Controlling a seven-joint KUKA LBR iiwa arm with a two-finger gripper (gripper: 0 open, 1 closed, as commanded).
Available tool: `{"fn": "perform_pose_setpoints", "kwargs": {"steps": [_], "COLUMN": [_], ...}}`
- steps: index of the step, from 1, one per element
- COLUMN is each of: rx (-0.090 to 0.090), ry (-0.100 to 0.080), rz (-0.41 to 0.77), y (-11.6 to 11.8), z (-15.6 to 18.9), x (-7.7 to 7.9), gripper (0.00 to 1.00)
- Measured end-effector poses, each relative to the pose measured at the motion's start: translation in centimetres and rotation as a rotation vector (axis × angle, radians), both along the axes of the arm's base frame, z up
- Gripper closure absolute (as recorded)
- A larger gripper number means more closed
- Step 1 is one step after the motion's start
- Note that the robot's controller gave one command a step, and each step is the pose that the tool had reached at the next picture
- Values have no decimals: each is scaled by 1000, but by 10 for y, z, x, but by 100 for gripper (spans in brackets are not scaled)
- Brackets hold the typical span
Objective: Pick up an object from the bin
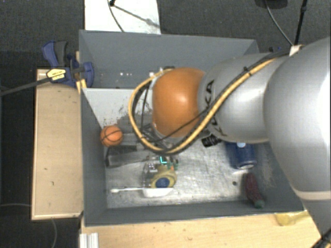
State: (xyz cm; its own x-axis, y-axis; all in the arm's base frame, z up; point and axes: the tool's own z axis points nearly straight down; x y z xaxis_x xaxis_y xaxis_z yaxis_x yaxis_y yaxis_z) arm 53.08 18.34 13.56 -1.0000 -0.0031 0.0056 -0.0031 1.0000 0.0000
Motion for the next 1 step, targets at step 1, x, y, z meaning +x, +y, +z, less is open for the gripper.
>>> {"fn": "perform_pose_setpoints", "kwargs": {"steps": [1], "rx": [1], "ry": [-8], "rz": [-5], "y": [-1], "z": [4], "x": [2], "gripper": [0]}}
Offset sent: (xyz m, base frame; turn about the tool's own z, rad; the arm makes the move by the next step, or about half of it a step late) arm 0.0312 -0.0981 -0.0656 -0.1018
